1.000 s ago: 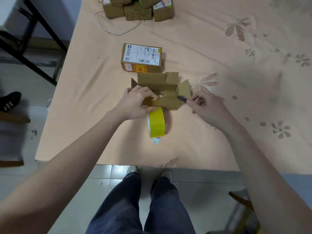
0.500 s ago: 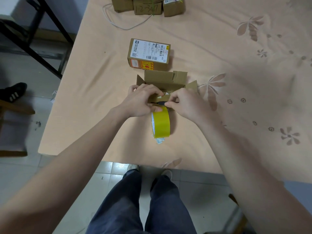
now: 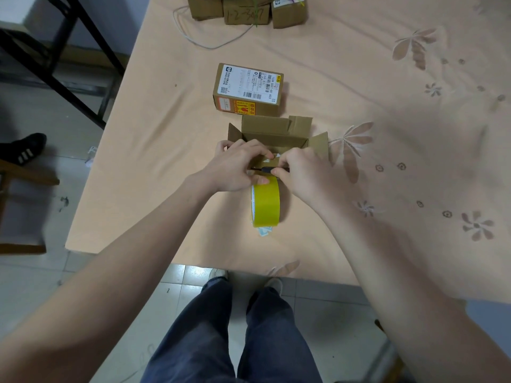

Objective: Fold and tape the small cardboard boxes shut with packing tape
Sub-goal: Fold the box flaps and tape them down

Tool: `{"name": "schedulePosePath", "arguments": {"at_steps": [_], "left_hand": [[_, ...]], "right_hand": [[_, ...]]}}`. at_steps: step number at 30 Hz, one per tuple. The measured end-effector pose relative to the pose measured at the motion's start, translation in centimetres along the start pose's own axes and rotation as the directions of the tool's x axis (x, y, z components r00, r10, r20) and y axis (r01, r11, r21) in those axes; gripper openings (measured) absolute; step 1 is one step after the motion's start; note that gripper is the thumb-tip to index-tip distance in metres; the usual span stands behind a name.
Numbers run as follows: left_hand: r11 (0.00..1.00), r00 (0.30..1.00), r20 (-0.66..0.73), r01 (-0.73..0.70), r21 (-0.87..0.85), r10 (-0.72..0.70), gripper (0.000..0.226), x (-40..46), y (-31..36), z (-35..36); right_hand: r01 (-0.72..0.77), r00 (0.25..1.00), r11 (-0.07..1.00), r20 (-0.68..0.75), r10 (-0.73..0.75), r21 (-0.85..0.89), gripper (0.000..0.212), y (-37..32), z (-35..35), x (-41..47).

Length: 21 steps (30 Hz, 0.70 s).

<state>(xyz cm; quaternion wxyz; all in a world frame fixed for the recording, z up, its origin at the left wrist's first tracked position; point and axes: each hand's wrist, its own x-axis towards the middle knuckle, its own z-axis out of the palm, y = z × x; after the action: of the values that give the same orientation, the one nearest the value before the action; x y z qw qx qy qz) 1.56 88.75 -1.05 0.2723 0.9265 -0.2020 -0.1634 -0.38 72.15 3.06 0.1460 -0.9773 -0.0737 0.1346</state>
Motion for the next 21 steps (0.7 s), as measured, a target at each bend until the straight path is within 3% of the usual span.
{"name": "schedulePosePath", "arguments": {"at_steps": [7,21], "left_hand": [[0.999,0.998,0.061,-0.017,0.036,0.015,0.044,0.9,0.3,-0.2],[1.0,0.995,0.102,-0.009,0.029,0.006,0.045,1.4,0.7,0.0]], "right_hand": [[-0.054,0.998,0.995,-0.028,0.051,-0.089,0.026,0.6,-0.2,-0.9],[-0.133,0.991,0.991,-0.003,0.133,0.024,0.021,3.0,-0.2,-1.3]]}}
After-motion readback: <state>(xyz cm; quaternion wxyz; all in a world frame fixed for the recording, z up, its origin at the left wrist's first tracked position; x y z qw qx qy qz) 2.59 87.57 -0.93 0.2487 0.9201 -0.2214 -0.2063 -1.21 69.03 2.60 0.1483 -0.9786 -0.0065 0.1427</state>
